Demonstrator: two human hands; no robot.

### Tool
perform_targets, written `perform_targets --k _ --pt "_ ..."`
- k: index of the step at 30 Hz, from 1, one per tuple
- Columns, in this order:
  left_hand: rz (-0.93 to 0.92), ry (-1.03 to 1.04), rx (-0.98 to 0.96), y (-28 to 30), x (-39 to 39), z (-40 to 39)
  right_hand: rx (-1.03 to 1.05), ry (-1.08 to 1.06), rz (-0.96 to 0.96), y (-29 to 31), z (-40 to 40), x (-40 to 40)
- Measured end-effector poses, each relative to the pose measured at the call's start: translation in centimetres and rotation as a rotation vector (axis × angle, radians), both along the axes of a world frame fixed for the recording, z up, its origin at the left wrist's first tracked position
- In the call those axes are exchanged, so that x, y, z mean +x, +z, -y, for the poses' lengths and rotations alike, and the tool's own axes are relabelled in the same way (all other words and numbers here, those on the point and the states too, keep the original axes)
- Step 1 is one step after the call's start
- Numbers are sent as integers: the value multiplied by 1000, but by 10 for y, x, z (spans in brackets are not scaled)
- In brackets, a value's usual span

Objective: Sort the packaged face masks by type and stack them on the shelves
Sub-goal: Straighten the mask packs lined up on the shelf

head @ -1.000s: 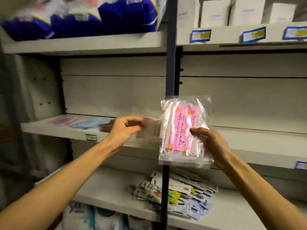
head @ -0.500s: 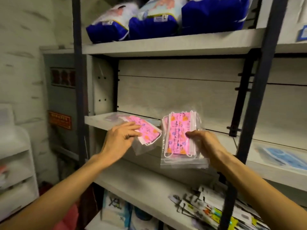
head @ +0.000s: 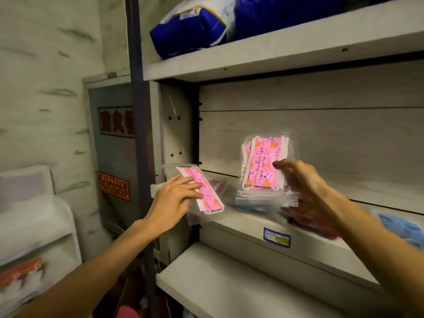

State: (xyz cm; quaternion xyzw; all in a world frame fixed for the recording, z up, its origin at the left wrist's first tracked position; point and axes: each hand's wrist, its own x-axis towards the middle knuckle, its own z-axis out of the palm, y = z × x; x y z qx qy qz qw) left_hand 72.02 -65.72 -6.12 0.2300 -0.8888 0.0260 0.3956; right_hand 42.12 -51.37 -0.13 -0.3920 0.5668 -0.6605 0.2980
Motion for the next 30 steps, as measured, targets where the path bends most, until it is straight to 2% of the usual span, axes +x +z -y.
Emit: perform_targets --k 5,11,18,20,23,24,27,30 --pt "-29 9 35 -13 2 70 46 -21 22 -3 67 6" --pt "-58 -90 97 -14 -33 145 110 14 47 -13 128 -5" --pt "-232 -272 246 -10 -71 214 79 -144 183 -20 172 -19" --pt "-153 -316 313 -13 -76 232 21 -132 228 -21 181 -18" --pt "105 -378 520 -26 -73 256 10 -86 201 -25 195 -10" --pt "137 -382 577 -30 -70 264 17 -68 190 -28 201 -5" --pt "-16 -392 815 -34 -70 279 106 -55 174 -35 222 8" --pt "-176 -355 851 -33 -73 278 196 -82 148 -36 242 28"
